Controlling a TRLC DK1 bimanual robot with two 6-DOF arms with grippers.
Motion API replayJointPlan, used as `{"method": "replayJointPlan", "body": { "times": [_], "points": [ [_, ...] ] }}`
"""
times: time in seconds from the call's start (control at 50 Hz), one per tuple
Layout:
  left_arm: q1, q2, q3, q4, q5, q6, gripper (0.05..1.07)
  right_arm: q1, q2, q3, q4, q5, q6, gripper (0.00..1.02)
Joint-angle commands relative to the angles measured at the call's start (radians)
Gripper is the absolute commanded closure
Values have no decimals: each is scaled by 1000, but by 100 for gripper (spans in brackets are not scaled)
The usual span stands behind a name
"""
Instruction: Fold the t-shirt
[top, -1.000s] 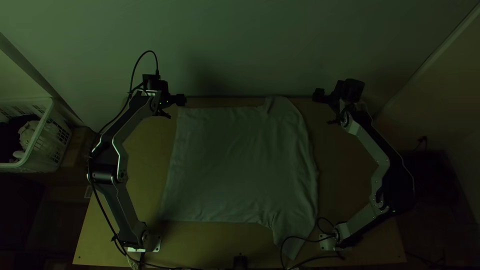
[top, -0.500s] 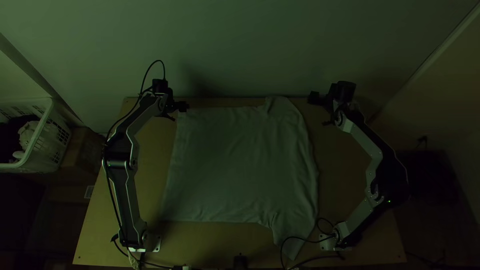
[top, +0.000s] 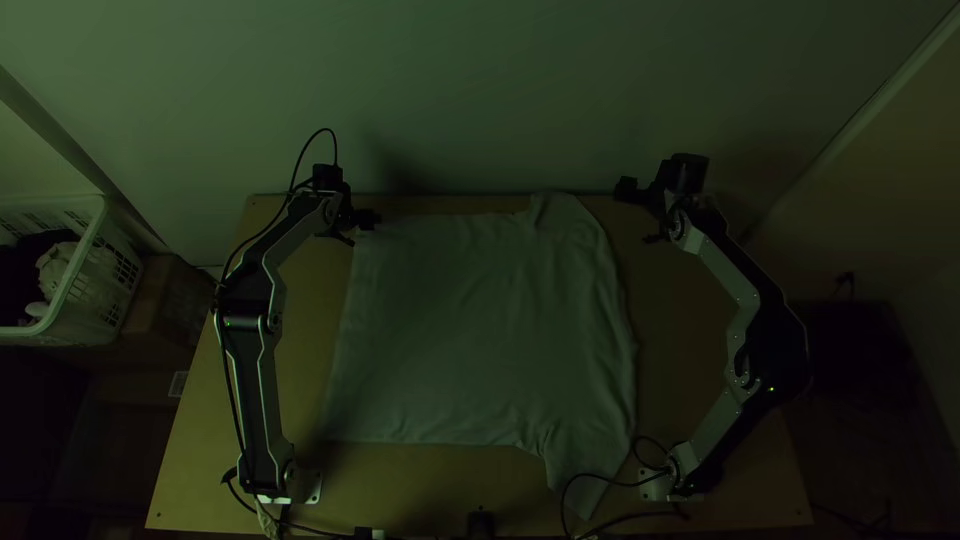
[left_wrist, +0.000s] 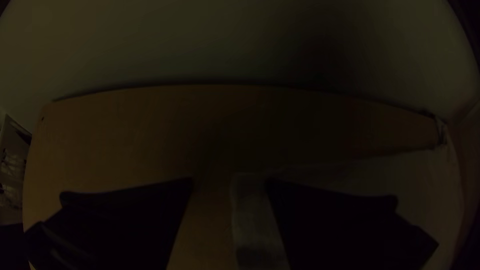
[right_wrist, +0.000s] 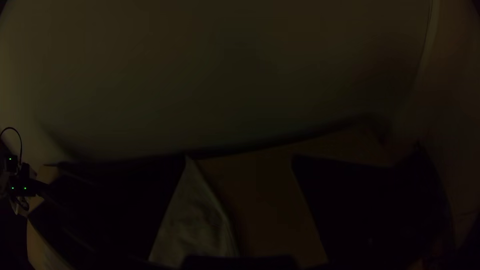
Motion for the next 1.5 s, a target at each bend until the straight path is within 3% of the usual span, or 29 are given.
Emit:
{"method": "replayJointPlan", "body": {
  "times": [0.0, 0.08, 0.18, 0.3, 0.44, 0.52, 0.56, 0.86, 1.48],
  "points": [
    [-9, 22, 13, 11, -3, 17, 75, -1, 45, 57, -47, -2, 42, 4],
    [-14, 17, 13, 20, -2, 32, 103, -3, 83, 103, -102, -2, 72, 5],
    [-15, 16, 14, 17, 0, 26, 105, -4, 143, 172, -167, 0, 88, 6],
    [-21, 11, 13, -3, 9, 21, 105, -9, 217, 278, -239, 0, 95, 19],
    [-21, -12, 10, -17, 14, -5, 105, -9, 312, 418, -363, -2, 93, 20],
    [-23, -29, 4, -20, 15, -11, 105, -9, 368, 501, -421, -2, 95, 44],
    [-24, -35, 0, -18, 17, -11, 105, -9, 390, 522, -426, -2, 93, 50],
    [-29, -61, -7, -26, 35, -12, 105, 17, 548, 719, -573, -5, 87, 50],
    [-29, -81, -13, -23, 37, -12, 105, 86, 625, 738, -587, -5, 82, 50]
  ]
}}
